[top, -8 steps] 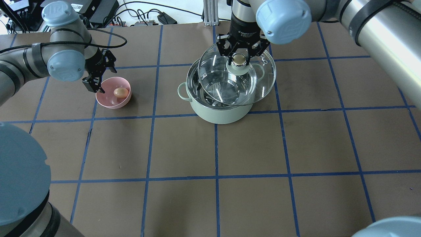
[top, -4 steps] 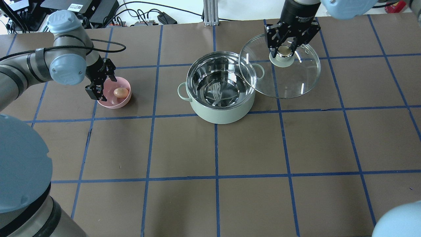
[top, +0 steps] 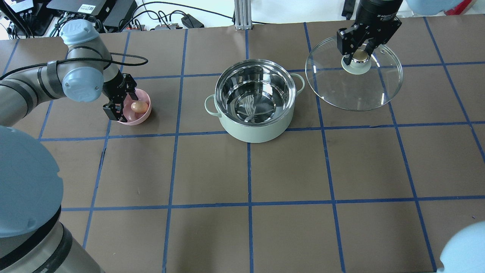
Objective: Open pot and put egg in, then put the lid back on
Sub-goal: 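Carry the lid off the pot with right gripper while left lowers into bowl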
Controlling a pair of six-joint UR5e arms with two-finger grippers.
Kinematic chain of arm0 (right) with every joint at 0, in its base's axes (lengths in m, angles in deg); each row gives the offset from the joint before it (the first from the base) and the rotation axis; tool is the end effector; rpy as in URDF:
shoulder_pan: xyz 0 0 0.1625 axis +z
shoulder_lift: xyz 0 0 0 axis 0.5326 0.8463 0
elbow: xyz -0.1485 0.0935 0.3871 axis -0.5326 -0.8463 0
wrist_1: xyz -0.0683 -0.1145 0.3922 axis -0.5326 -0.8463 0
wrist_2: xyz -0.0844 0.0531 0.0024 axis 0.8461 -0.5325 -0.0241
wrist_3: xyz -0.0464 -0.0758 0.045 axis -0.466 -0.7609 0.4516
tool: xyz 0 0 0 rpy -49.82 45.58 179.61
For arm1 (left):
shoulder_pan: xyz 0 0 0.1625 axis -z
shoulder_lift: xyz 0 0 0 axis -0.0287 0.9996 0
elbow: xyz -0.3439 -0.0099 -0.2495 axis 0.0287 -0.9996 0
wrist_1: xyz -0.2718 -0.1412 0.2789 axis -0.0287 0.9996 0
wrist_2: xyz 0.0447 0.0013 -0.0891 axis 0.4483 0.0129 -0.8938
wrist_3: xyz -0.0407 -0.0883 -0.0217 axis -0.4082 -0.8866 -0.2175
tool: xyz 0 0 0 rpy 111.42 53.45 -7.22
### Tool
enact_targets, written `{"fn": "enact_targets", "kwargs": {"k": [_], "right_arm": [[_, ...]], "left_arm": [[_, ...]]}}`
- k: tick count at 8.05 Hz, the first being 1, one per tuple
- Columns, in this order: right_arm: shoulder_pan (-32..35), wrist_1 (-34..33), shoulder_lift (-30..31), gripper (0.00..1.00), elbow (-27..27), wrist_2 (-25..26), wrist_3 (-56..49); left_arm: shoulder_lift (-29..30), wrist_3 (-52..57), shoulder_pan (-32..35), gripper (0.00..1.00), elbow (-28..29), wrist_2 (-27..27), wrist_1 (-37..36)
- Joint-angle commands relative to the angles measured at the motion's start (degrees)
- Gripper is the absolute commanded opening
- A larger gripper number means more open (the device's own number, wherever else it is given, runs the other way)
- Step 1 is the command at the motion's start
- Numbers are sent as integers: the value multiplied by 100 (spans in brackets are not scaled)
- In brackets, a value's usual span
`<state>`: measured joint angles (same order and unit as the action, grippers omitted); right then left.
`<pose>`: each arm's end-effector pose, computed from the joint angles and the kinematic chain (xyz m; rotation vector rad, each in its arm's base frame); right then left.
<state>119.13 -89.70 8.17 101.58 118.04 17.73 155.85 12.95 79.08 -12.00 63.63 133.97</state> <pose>0.0988 -0.6121 0.4469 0.3951 -3.1027 -0.0683 0.0115 -0.6433 0.2082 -1.9368 2.3672 0.0917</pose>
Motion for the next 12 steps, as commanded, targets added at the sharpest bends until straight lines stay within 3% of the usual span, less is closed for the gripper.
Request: {"fn": "enact_targets", "kwargs": {"k": [1, 12], "right_arm": [[-20, -35, 57, 0, 140, 66, -109], [-20, -52, 75, 0, 211, 49, -109]], "left_arm": [[51, -13, 0, 100, 1, -10, -48], [235, 5, 0, 100, -16, -124, -276]]}}
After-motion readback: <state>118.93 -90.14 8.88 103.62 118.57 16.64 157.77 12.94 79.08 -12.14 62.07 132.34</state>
